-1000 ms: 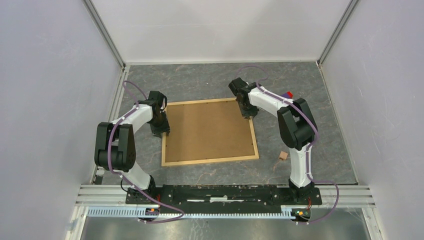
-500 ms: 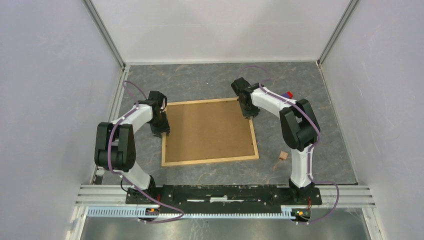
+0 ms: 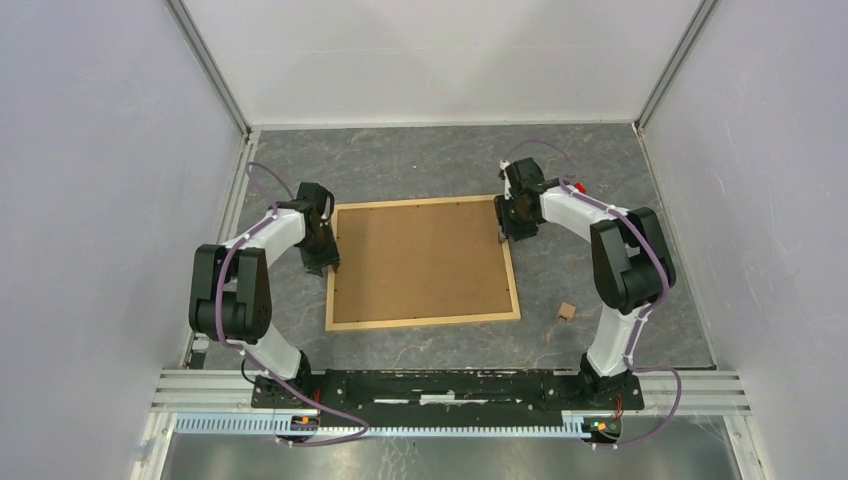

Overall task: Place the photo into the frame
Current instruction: Install the photo frame at the center of the board.

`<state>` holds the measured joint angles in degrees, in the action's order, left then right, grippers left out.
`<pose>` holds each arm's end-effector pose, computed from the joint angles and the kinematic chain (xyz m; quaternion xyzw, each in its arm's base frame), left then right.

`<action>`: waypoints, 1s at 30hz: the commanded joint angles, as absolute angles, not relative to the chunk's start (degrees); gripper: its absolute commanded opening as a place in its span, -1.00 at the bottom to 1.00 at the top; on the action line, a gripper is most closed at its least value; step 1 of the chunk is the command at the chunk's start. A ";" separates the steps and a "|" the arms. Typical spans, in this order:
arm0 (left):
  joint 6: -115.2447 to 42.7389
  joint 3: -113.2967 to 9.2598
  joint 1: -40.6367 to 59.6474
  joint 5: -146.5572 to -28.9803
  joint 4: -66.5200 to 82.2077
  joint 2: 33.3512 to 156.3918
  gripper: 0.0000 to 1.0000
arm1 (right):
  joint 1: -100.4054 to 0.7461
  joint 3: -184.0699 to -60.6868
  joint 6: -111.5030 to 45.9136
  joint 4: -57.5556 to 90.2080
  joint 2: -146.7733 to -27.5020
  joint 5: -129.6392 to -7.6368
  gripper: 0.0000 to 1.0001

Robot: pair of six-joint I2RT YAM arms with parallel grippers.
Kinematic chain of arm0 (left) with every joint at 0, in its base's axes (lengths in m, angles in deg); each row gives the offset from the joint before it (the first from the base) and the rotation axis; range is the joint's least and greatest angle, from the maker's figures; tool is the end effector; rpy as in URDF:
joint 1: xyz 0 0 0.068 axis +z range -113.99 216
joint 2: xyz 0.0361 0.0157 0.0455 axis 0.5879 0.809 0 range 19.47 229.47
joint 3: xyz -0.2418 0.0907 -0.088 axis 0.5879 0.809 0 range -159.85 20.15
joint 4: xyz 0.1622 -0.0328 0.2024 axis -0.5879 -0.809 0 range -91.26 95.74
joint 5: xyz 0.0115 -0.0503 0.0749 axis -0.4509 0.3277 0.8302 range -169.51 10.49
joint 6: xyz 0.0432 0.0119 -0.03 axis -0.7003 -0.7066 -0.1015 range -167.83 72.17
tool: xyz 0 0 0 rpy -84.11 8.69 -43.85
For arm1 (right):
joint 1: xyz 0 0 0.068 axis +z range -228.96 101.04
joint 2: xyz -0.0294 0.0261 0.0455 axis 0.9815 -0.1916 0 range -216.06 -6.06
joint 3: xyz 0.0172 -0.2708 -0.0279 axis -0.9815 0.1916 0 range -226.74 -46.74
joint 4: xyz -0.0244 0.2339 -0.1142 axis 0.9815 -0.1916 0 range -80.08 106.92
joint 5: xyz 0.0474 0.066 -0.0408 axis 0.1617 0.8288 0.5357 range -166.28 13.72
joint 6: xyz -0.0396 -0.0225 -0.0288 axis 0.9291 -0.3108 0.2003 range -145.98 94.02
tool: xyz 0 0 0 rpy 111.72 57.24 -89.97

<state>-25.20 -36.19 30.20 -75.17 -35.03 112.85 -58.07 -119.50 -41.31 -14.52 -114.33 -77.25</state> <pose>0.2891 -0.0267 0.1703 -0.1494 0.9824 0.0105 0.1121 0.3552 0.1348 0.1699 -0.0459 0.9787 0.0542 0.1924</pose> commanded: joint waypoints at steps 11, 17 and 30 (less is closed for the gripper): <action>-24.63 -35.73 30.56 -74.37 -34.32 113.94 -0.15 | -61.63 -117.19 -37.32 -12.13 -108.56 -70.41 -0.09; -24.63 -35.75 30.54 -74.34 -34.31 114.05 -0.17 | -61.03 -118.13 -37.30 -13.25 -109.37 -74.17 -0.30; -24.63 -35.92 30.56 -75.28 -34.13 114.21 -0.20 | -60.17 -118.91 -38.32 -11.48 -111.15 -73.66 -0.26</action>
